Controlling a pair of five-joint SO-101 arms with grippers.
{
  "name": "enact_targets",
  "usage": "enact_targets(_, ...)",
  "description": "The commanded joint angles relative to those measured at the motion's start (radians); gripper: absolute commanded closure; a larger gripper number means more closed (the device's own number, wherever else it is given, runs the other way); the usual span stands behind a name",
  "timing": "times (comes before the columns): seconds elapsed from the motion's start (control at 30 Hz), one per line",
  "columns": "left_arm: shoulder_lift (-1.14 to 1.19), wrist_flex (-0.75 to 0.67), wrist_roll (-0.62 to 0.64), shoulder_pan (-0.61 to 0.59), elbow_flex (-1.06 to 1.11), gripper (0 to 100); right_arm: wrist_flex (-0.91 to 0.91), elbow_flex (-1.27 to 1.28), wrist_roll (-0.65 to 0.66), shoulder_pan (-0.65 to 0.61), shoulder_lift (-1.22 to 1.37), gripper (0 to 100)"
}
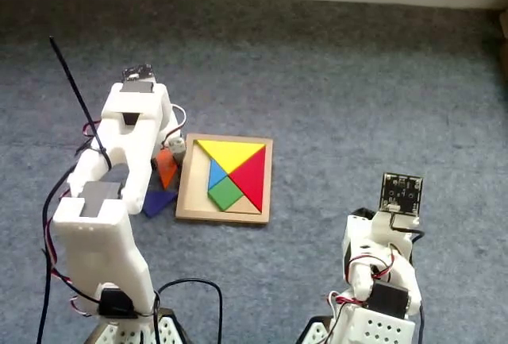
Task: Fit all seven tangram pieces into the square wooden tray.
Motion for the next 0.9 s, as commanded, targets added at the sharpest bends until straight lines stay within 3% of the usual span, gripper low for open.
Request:
enact_targets(0.0, -0.077, -0.003, -0.049, -0.073, -0.015, 100, -0.021, 0.11, -0.008, 0.015, -0.015, 99.2)
enact_targets(0.43, -0.176, -0.038, -0.509, -0.087, 0.073, 100, -0.021, 0.11, -0.008, 0.015, -0.015, 99.2)
enact_targets(0.63, -0.174, 0.018, -0.624, -0.087, -0.025, 99, -0.021, 0.11, -0.008, 0.015, -0.015, 99.2)
enact_targets(0.87, -0.165, 0.1, -0.635, -0.088, -0.094, 79, -0.021, 0.11, -0.008, 0.015, -0.015, 99.2)
